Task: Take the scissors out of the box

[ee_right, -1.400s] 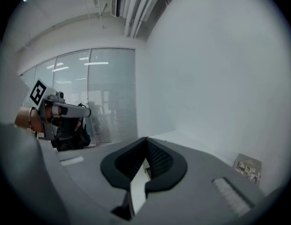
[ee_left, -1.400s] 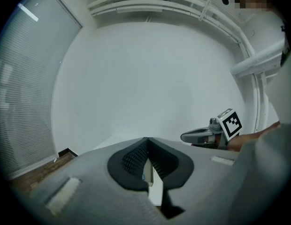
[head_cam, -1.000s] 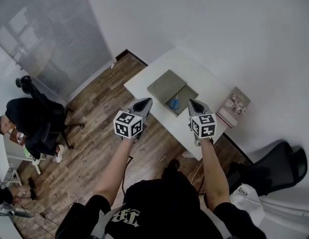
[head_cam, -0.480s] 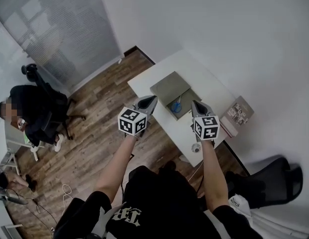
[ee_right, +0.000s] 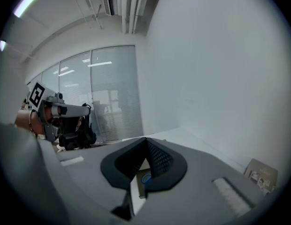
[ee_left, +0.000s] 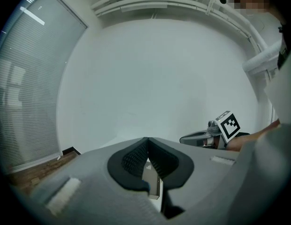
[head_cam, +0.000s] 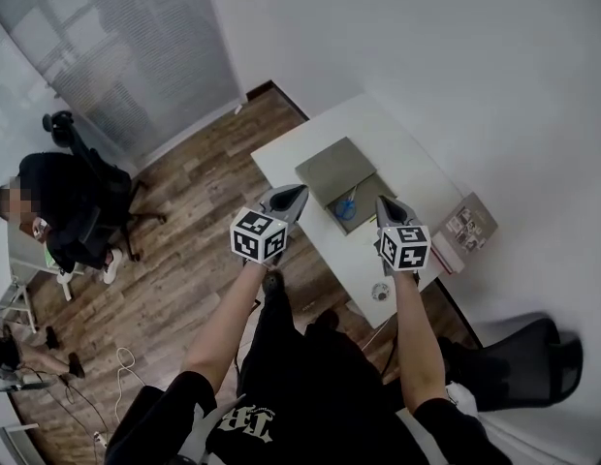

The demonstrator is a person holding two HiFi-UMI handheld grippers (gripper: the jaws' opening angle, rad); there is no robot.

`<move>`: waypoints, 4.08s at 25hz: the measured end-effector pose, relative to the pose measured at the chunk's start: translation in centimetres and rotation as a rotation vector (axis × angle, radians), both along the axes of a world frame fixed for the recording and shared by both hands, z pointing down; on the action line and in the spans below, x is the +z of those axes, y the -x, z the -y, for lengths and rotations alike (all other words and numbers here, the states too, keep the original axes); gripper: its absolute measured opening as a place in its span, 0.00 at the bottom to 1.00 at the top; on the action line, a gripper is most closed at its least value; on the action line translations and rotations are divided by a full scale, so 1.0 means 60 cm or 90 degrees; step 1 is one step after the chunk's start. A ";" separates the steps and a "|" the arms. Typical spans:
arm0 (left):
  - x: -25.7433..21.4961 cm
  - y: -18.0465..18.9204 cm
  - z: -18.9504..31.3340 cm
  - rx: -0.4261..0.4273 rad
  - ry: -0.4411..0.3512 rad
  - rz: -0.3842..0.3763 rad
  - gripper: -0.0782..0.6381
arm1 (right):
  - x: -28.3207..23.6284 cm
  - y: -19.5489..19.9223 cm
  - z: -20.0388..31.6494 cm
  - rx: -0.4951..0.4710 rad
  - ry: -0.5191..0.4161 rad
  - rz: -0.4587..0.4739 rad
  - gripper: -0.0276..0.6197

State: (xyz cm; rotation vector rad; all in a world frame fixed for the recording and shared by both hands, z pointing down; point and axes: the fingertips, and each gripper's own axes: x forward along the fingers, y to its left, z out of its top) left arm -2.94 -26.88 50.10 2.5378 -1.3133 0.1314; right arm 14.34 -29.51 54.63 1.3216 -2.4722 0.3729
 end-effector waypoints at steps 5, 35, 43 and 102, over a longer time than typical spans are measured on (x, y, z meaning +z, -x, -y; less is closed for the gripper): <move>0.015 0.019 0.030 0.003 0.004 -0.009 0.11 | 0.015 0.004 0.016 0.020 0.013 -0.004 0.05; 0.140 0.058 0.191 0.127 0.073 -0.026 0.11 | 0.176 0.062 0.093 0.123 0.163 -0.036 0.05; 0.169 0.051 0.217 0.160 0.081 -0.028 0.11 | 0.238 0.065 0.112 0.140 0.204 -0.058 0.05; 0.257 0.083 0.289 0.220 0.139 -0.001 0.11 | 0.497 0.059 0.100 0.219 0.553 -0.211 0.18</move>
